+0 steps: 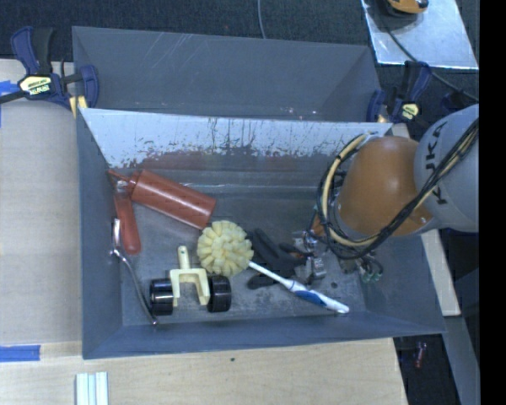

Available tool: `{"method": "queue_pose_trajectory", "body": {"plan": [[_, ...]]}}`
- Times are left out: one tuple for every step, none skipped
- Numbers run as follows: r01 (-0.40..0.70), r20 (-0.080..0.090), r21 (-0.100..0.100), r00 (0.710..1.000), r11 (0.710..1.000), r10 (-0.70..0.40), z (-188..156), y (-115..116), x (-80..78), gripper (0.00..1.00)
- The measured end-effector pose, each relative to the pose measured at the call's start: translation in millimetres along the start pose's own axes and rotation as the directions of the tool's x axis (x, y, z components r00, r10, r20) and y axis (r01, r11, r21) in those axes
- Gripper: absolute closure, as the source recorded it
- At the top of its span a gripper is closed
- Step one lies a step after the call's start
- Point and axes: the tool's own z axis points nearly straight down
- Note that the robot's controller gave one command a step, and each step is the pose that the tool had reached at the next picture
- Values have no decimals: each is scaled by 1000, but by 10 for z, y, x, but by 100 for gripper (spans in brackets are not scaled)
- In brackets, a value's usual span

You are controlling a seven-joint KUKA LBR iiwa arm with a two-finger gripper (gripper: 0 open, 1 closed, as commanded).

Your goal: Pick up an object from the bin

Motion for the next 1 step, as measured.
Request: {"method": "queue_pose_trajectory", "body": {"plan": [[40,6,8,999,999,-40,-230,-28,25,100]]}}
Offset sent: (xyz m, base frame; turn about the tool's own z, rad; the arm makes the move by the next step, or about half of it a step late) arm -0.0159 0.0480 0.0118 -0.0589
